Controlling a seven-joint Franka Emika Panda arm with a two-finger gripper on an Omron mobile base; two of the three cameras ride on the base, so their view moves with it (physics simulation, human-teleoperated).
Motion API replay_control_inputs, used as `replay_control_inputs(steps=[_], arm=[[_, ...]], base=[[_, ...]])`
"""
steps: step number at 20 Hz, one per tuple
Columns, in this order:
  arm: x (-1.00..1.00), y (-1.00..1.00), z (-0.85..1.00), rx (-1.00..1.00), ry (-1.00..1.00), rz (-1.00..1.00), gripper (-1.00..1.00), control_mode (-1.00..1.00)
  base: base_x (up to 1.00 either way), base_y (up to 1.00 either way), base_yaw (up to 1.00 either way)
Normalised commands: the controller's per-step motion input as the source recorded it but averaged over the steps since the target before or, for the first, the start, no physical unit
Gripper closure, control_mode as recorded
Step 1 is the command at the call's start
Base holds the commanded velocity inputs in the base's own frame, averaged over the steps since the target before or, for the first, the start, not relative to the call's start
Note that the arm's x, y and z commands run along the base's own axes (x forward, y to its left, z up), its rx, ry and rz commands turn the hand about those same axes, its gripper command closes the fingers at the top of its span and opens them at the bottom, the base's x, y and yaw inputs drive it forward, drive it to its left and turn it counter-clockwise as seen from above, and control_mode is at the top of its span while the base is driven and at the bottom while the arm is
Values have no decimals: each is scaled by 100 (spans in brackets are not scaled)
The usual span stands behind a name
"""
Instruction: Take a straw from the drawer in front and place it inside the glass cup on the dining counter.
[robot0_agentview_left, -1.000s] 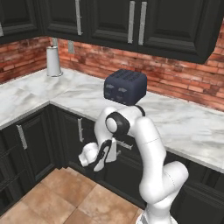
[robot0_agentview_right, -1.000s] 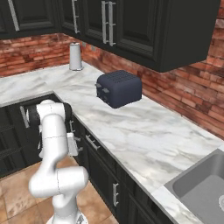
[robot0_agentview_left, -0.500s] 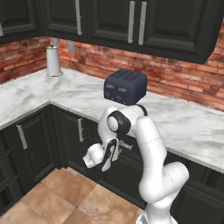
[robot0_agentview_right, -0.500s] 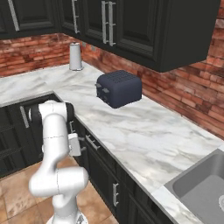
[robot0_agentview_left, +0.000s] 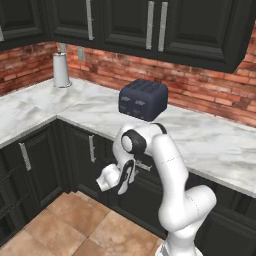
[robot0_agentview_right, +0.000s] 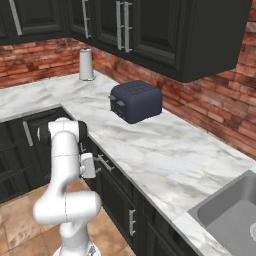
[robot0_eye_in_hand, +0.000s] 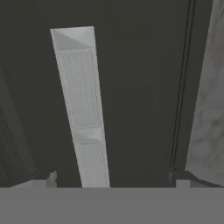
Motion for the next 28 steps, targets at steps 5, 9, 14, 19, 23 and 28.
replay_control_inputs(steps=[5, 9, 14, 19, 23, 28], arm=[[29, 0, -36, 0, 0, 0, -100, -100], [23, 0, -35, 0, 0, 0, -100, -100], [20, -2, -17, 0, 0, 0, -100, -100], [13, -5, -2, 0, -7, 0, -100, -100], [1, -2, 0, 0, -14, 0, -100, -100], [-1, 0, 1, 0, -15, 0, -100, -100]], base=[[0, 0, 0], [0, 0, 0], [0, 0, 0], [0, 0, 0], [0, 0, 0], [0, 0, 0]])
